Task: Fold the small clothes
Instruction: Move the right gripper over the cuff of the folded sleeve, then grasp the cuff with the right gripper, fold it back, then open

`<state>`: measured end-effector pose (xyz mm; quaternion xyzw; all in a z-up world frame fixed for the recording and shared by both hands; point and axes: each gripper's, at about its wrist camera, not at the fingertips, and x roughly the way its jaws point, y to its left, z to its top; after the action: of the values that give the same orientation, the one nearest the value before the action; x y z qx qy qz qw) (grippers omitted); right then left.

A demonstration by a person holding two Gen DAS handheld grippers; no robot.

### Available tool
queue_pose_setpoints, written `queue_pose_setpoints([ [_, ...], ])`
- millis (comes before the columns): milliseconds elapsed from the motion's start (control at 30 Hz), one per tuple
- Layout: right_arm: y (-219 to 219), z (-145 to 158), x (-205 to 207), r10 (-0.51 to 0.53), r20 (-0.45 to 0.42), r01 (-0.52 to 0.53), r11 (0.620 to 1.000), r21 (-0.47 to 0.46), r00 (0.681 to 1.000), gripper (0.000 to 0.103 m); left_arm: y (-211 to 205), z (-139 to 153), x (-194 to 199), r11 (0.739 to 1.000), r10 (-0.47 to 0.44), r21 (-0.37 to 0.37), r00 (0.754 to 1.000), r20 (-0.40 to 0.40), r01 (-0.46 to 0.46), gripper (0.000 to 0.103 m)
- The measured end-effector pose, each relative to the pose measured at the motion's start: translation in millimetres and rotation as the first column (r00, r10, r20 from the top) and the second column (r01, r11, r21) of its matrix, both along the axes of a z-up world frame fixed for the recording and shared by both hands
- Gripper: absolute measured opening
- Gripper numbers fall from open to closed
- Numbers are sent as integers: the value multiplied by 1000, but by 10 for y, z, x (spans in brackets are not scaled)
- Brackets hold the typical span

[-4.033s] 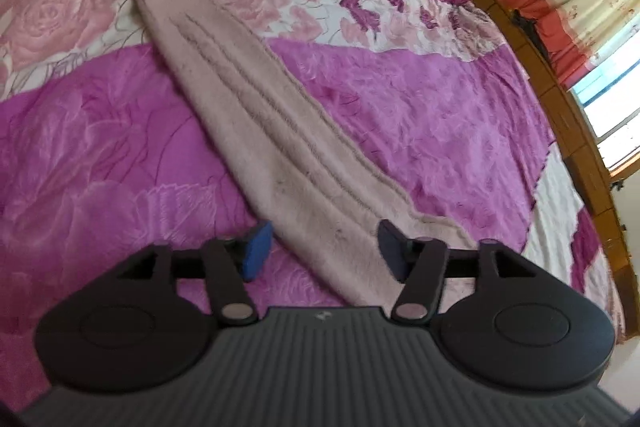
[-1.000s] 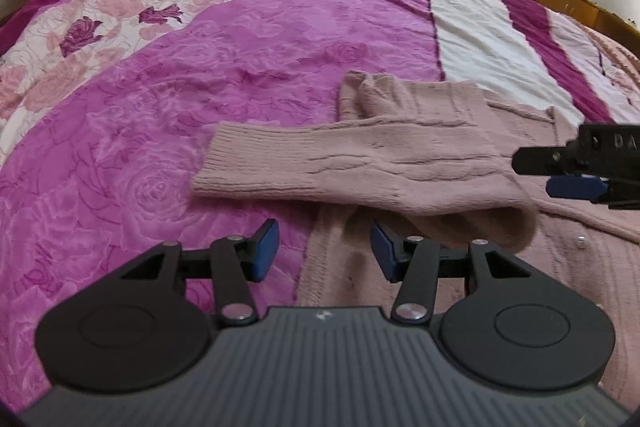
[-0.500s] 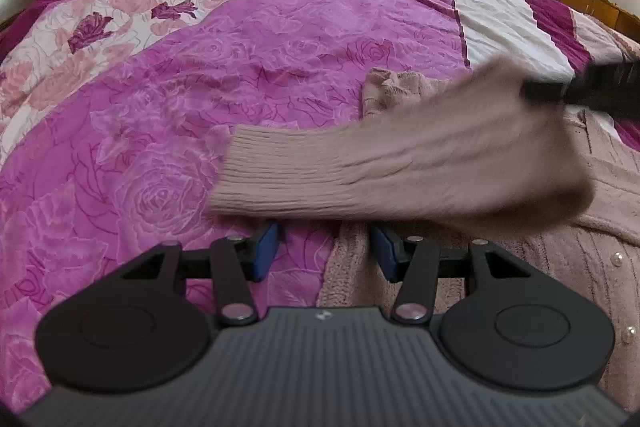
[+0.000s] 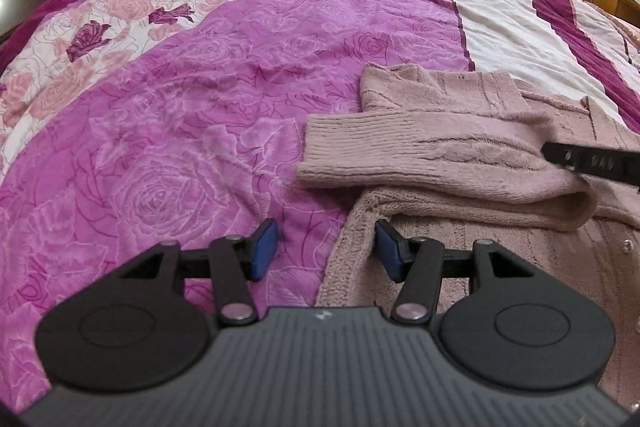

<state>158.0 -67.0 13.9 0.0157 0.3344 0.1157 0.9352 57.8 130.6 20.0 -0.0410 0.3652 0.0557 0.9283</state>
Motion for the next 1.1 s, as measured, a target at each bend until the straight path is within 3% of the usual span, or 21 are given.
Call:
queue_pose_setpoints([
  [100, -5, -3, -19, -6, -1, 6, 1000, 1, 1000, 31, 33, 34, -8, 1000, -2, -29, 1000, -11, 2, 54],
  [167, 36, 46, -47, -30, 3, 30, 999, -17, 1000, 51, 84, 80, -24, 998, -2, -60, 1000, -18, 1, 54],
  [200, 35, 80, -74, -43, 11, 43, 999, -22, 999, 53, 110, 97, -38, 997, -3, -76, 1000, -21, 2, 54],
  [367, 86, 316, -318, -29, 60, 29, 1000, 5, 998, 58, 226, 216, -146, 994, 2, -111, 1000, -25, -5, 54],
  [533, 391, 441, -534, 111, 83, -112, 994, 10, 990, 59, 318, 288, -242, 991, 24, -129, 999, -43, -29, 54],
  [833, 1081, 367, -666, 311, 61, -311, 950, -7, 949, 59, 402, 307, -335, 992, 54, -107, 997, -50, -59, 55],
  [933, 1219, 304, -633, 338, 29, -337, 941, -31, 941, 59, 424, 275, -338, 993, 77, -82, 995, -58, -82, 55],
  [1100, 1365, 216, -577, 349, 14, -347, 935, -71, 937, 59, 499, 205, -345, 990, 90, -105, 993, -83, -98, 55],
])
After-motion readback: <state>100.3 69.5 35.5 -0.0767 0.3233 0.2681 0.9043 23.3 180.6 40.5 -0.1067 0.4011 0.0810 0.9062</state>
